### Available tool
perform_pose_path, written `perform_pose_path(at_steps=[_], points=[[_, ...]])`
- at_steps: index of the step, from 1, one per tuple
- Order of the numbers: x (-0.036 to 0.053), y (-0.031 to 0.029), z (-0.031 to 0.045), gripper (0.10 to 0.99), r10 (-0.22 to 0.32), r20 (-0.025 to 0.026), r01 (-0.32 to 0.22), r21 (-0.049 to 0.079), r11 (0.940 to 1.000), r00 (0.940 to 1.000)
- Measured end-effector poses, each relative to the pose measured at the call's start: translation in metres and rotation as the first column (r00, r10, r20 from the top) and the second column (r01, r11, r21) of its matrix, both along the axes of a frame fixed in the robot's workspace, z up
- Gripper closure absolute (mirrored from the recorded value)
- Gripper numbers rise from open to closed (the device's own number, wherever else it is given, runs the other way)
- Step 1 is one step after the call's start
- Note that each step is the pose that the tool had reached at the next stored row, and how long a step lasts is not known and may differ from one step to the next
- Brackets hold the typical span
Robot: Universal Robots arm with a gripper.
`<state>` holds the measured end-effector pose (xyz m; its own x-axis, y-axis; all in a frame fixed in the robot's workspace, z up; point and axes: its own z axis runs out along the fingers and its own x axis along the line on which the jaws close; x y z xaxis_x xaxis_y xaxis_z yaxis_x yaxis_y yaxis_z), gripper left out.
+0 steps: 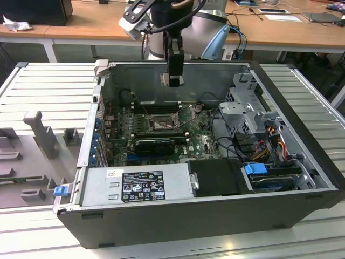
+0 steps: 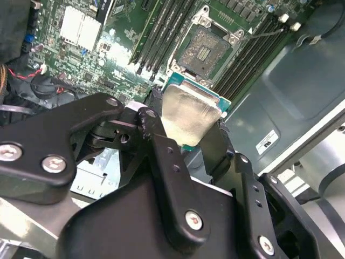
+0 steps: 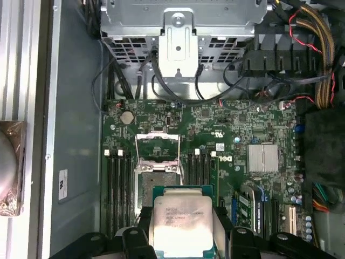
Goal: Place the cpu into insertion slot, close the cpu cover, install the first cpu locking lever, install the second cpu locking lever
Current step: 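Place the cpu into insertion slot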
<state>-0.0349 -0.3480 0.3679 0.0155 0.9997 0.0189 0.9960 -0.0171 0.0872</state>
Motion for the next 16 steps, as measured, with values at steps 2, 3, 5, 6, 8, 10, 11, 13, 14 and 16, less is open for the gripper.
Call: perform_pose_path(at_steps=[2, 3, 5, 6, 8, 10, 11, 13, 14, 16], points=[[0.0, 0.0, -0.0021, 0.561, -0.003, 0.0001, 0.003, 0.0, 1.0, 1.0], [0.0, 0.0, -0.0031, 0.561, -0.003, 0.0001, 0.003, 0.0, 1.0, 1.0], [0.0, 0.0, -0.007, 0.561, -0.003, 0.0001, 0.003, 0.0, 1.0, 1.0], [0.0, 0.0, -0.009, 0.561, -0.003, 0.0001, 0.003, 0.0, 1.0, 1.0], [0.0, 0.0, -0.0105, 0.561, -0.003, 0.0001, 0.003, 0.0, 1.0, 1.0], [0.0, 0.0, -0.0126, 0.561, -0.003, 0.0001, 0.003, 0.0, 1.0, 1.0], [0.0, 0.0, -0.0132, 0.561, -0.003, 0.0001, 0.003, 0.0, 1.0, 1.0], [0.0, 0.0, -0.0143, 0.561, -0.003, 0.0001, 0.003, 0.0, 1.0, 1.0], [0.0, 0.0, -0.0149, 0.561, -0.003, 0.0001, 0.003, 0.0, 1.0, 1.0], [0.0, 0.0, -0.0165, 0.561, -0.003, 0.0001, 0.003, 0.0, 1.0, 1.0]])
